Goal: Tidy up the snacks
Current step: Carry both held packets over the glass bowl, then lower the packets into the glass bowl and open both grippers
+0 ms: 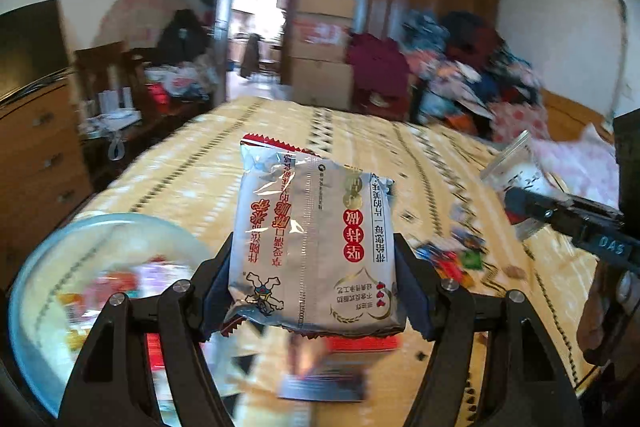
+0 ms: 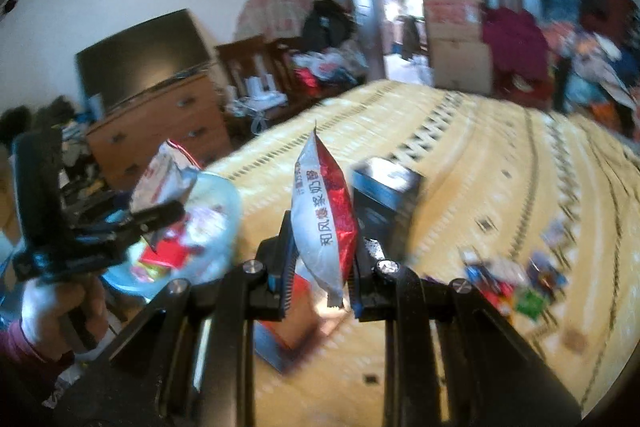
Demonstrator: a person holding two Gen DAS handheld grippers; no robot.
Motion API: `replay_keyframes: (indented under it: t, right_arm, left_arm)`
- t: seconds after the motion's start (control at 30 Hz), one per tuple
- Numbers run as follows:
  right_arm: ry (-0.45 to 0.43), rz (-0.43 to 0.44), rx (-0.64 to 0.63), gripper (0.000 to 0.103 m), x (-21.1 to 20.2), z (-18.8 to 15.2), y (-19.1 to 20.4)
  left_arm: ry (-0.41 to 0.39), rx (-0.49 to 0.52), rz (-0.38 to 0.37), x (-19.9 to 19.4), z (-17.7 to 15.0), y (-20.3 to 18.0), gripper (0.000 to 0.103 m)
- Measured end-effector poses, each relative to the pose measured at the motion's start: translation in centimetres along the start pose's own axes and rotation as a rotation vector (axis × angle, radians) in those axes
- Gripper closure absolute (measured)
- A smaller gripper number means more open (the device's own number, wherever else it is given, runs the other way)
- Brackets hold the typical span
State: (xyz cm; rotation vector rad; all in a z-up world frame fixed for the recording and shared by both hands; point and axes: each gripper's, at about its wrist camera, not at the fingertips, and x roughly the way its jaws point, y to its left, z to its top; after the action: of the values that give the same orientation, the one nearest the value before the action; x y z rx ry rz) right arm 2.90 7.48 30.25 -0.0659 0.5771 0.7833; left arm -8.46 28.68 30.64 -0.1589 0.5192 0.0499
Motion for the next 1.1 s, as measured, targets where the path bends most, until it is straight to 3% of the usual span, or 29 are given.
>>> replay_keyframes:
  t: [0.37, 0.63, 0.87, 1.1]
  right_arm:
    - [0.030, 0.188, -0.114, 0.080, 7.0, 5.4, 11.2]
    - [0.123, 0.275, -0.145, 0.080, 12.1, 5.6, 16.3]
    - [0.213, 0.305, -0.174, 0.080, 15.7, 4.2, 20.0]
    - [0.253, 0.309, -0.179, 0.080, 17.1, 3.5, 21.2]
  left_arm:
    - [-0.032, -0.171, 0.172, -3.0, -0.1, 14.2, 0.031]
    - [0.036, -0.263, 0.252, -2.2, -3.7, 20.9, 0.031]
    - [0.064, -0.291, 0.271, -1.1, -5.3, 22.3, 0.031]
    - [0.075, -0.300, 0.272, -0.6, -5.4, 22.8, 0.031]
